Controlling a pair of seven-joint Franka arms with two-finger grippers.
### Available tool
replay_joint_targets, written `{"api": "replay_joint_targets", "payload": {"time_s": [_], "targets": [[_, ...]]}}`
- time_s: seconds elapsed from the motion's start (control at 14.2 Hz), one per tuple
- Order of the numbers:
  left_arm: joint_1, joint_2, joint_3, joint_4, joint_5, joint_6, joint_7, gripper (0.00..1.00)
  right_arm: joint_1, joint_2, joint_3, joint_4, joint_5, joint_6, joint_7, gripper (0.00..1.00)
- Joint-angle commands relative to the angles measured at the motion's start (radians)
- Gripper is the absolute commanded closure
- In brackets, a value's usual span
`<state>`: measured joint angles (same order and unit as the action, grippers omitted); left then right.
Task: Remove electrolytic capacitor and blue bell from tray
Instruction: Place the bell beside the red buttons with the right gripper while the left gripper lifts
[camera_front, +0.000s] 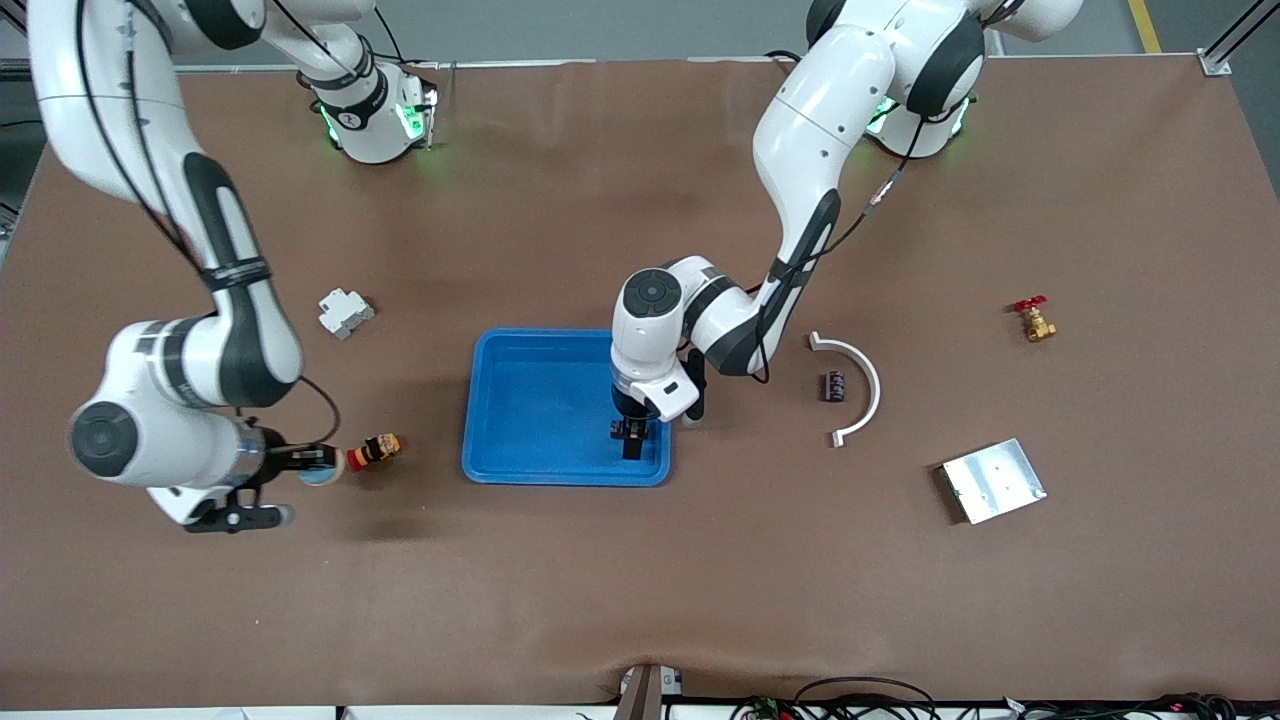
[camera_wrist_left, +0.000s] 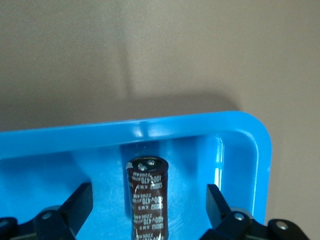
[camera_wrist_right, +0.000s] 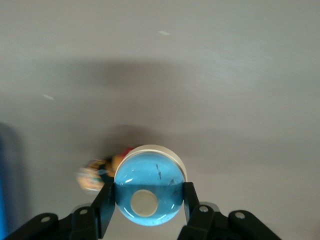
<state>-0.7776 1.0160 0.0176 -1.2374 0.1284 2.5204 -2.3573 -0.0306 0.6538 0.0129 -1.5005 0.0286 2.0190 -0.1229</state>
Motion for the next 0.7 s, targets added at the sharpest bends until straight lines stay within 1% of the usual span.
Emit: {"api": "replay_joint_targets", "payload": {"time_s": [0.0, 0.07, 0.14, 0.21, 0.28, 0.35, 0.42, 0.49, 0.56, 0.63], "targets": [[-0.022, 0.021, 0.024, 0.019, -0.013, 0.026, 0.000, 0.14, -0.052, -0.054, 0.024, -0.140, -0.010, 0.096, -0.084, 1.00], [-0.022, 0.019, 0.022, 0.019, -0.012, 0.026, 0.018, 0.33, -0.060, -0.054, 0.022, -0.183, -0.010, 0.151, -0.110, 1.00], [-0.020, 0.019, 0.022, 0.019, -0.013, 0.026, 0.029, 0.49, -0.080, -0.051, 0.024, -0.213, -0.009, 0.205, -0.139, 1.00], [-0.020, 0.019, 0.022, 0.019, -0.013, 0.026, 0.035, 0.65, -0.090, -0.048, 0.024, -0.221, -0.004, 0.220, -0.159, 1.00], [-0.020, 0.019, 0.022, 0.019, -0.013, 0.026, 0.038, 0.76, -0.094, -0.045, 0.027, -0.222, 0.005, 0.218, -0.161, 1.00], [-0.019, 0.016, 0.022, 0.016, -0.012, 0.026, 0.047, 0.85, -0.089, -0.045, 0.029, -0.230, 0.017, 0.216, -0.155, 1.00], [-0.017, 0.015, 0.022, 0.013, -0.012, 0.026, 0.056, 0.98, -0.084, -0.045, 0.029, -0.236, 0.043, 0.216, -0.152, 1.00], [-0.017, 0.015, 0.022, 0.012, -0.012, 0.024, 0.058, 0.98, -0.083, -0.043, 0.029, -0.236, 0.062, 0.215, -0.152, 1.00], [-0.015, 0.016, 0.022, 0.012, -0.009, 0.024, 0.061, 0.98, -0.081, -0.042, 0.029, -0.236, 0.065, 0.213, -0.149, 0.93], [-0.015, 0.016, 0.022, 0.012, -0.010, 0.023, 0.069, 0.98, -0.075, -0.042, 0.029, -0.234, 0.065, 0.210, -0.146, 0.58]]}}
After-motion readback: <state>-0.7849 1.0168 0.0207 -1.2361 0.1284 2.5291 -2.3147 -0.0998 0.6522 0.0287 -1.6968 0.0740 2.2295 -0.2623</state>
